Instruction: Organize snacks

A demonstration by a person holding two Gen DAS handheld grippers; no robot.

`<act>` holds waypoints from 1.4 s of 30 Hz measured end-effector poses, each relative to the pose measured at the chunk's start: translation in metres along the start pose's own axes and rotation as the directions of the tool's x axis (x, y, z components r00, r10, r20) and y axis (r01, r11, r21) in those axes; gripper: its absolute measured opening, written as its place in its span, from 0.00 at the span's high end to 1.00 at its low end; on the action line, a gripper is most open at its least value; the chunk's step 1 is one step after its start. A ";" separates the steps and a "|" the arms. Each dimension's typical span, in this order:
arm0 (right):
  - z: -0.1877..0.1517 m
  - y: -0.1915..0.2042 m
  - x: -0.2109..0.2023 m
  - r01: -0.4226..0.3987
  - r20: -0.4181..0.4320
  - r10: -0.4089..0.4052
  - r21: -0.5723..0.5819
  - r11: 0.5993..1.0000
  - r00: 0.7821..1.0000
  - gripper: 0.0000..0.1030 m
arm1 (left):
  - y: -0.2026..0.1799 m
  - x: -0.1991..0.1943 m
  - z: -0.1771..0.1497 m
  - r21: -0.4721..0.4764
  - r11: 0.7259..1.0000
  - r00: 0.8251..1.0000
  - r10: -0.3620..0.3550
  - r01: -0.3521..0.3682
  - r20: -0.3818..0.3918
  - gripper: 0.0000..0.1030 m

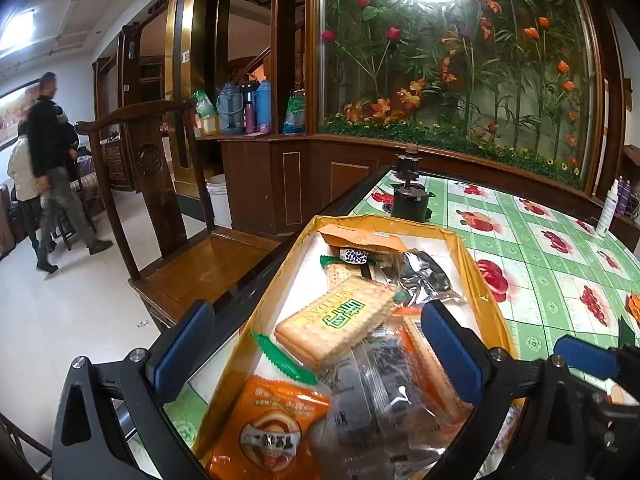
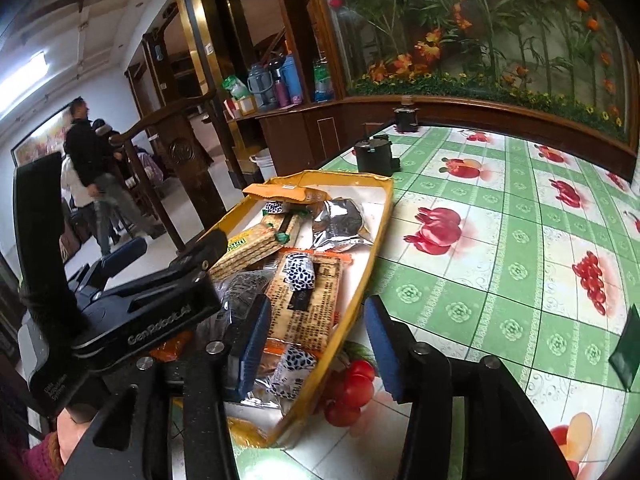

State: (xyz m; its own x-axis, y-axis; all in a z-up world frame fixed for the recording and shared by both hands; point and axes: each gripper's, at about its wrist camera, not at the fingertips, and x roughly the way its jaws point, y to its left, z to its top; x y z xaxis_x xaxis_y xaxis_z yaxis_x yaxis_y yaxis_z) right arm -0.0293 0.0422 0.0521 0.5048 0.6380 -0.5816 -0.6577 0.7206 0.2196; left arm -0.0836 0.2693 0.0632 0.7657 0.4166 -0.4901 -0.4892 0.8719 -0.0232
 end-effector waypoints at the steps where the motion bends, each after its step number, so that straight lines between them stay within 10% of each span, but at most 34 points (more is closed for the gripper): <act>1: 0.000 -0.001 -0.002 0.003 0.006 -0.003 0.004 1.000 1.000 0.42 | 0.001 -0.001 0.000 0.003 1.000 1.000 0.004 -0.004 0.006 0.00; 16: -0.007 -0.030 -0.034 0.008 0.068 -0.015 0.105 0.994 0.998 0.12 | -0.024 -0.034 -0.008 0.124 0.991 0.993 0.039 -0.053 0.110 0.00; 42: -0.022 -0.032 -0.053 0.143 0.091 -0.145 0.030 0.989 0.985 0.03 | -0.046 -0.062 -0.028 0.112 0.992 0.995 0.047 -0.056 0.086 0.00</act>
State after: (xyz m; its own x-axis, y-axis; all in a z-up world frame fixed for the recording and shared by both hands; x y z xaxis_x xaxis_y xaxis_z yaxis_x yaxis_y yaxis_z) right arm -0.0476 -0.0209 0.0585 0.6437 0.5486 -0.5337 -0.5614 0.8123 0.1579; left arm -0.1199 0.1960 0.0700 0.7751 0.4777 -0.4135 -0.4817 0.8703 0.1025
